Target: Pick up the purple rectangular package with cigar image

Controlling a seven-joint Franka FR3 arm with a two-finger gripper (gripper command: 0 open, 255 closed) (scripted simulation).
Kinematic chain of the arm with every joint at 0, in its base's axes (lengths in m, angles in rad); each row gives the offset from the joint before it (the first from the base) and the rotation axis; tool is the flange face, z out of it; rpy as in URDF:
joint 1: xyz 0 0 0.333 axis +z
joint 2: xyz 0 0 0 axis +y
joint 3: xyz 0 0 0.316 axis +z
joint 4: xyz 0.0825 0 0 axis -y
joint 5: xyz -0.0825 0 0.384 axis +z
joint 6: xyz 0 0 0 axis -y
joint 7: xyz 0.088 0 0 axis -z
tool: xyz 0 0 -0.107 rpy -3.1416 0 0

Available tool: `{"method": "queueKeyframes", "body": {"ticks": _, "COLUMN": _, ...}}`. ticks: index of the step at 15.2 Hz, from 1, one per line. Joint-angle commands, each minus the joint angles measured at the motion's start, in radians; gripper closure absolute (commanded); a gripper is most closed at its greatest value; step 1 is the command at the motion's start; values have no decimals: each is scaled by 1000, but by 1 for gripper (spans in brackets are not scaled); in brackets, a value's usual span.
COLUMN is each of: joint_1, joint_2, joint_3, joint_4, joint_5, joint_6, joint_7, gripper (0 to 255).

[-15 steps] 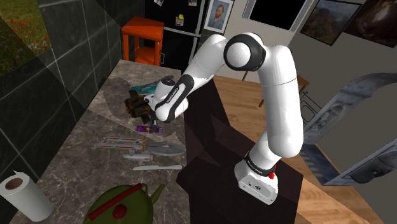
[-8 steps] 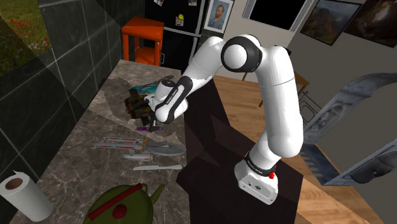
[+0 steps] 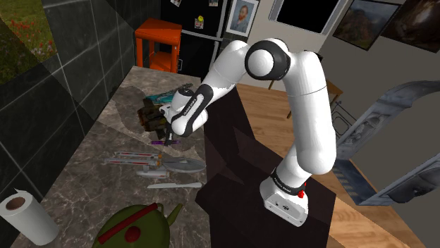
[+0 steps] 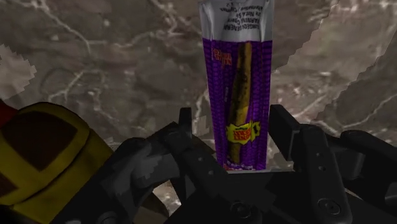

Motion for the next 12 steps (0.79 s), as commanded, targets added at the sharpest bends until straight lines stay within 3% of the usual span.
{"method": "queueKeyframes", "body": {"ticks": 1, "joint_1": 0, "joint_2": -12, "joint_3": 7, "joint_4": -15, "joint_5": -1, "joint_6": -16, "joint_7": -3, "gripper": 255}}
{"method": "queueKeyframes", "body": {"ticks": 12, "joint_1": -2, "joint_2": -162, "joint_3": 9, "joint_4": -67, "joint_5": 2, "joint_6": -115, "joint_7": 2, "gripper": 255}}
